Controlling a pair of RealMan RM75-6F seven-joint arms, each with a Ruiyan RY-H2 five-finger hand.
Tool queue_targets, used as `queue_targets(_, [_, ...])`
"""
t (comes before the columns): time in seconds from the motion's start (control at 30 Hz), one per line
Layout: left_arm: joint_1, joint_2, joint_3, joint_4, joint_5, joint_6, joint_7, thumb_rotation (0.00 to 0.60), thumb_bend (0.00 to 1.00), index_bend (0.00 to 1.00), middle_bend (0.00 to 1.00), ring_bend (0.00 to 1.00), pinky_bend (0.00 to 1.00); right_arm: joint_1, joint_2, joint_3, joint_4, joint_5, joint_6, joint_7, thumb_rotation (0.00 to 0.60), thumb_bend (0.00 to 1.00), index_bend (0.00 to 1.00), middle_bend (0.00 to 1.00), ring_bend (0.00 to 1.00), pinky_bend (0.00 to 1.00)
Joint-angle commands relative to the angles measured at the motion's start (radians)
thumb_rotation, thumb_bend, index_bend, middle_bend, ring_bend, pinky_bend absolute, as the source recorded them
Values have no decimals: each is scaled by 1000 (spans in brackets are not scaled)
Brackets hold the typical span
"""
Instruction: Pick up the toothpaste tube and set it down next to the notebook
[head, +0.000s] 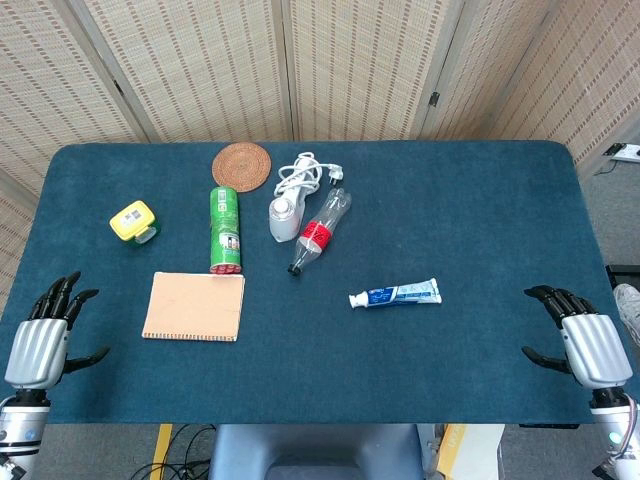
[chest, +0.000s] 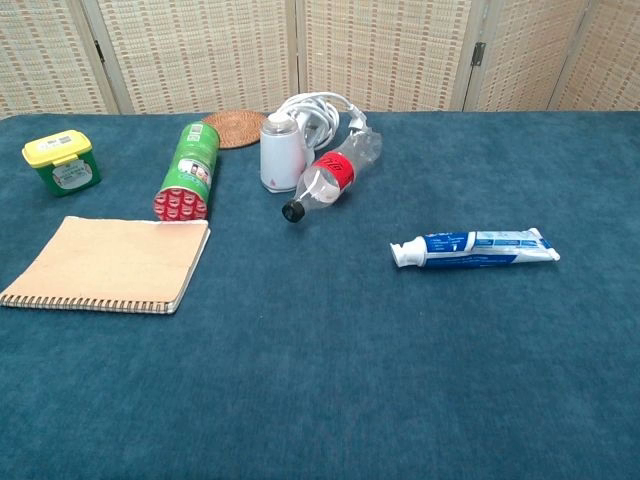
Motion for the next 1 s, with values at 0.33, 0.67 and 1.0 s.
queue_targets(0.33, [2, -4, 0, 4, -10, -2, 1, 600, 57, 232, 72, 38, 180, 46, -22, 18, 23, -30, -64, 9, 600, 137, 208, 251, 216, 289])
queue_targets(0.67, [2, -2, -1, 12, -21, -10, -11, 600, 57, 232, 73, 38, 180, 184, -39, 67, 20, 14, -271, -34, 600, 136, 184, 251, 216, 289])
queue_targets(1.0, [16, 11, 8, -2, -20, 0, -16, 600, 57, 232, 73, 38, 180, 378, -173, 120, 108, 124, -553, -105, 600, 172, 184, 251, 216, 289])
